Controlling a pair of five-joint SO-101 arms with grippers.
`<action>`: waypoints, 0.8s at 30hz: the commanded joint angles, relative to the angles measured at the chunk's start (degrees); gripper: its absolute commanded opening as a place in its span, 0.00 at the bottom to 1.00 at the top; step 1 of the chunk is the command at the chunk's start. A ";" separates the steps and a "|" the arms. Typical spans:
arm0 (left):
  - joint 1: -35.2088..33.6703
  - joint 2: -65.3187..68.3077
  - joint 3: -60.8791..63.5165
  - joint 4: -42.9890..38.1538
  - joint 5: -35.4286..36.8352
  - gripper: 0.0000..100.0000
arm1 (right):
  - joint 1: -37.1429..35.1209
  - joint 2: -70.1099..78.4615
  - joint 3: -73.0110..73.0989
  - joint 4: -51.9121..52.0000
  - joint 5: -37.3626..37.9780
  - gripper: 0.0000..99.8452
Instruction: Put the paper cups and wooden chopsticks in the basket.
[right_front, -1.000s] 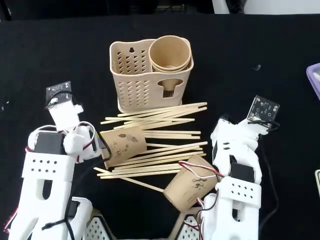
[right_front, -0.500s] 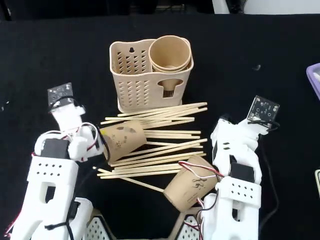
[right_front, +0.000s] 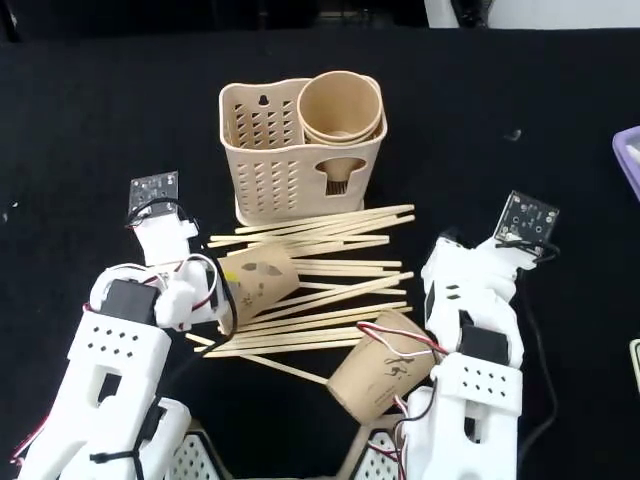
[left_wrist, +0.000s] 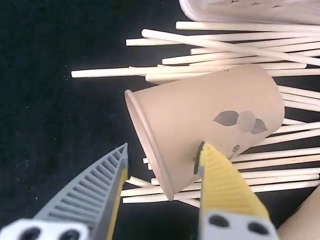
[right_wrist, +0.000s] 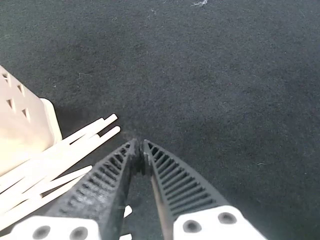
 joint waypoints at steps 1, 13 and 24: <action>1.01 0.35 0.92 -2.11 0.18 0.22 | 0.53 -0.92 -0.31 -1.41 -0.44 0.01; 0.75 0.09 5.49 -2.37 3.87 0.22 | 0.53 -0.92 -0.22 -1.41 -0.44 0.01; 1.10 0.00 14.11 -16.00 7.74 0.22 | 0.53 -0.92 -0.22 -1.32 -0.44 0.01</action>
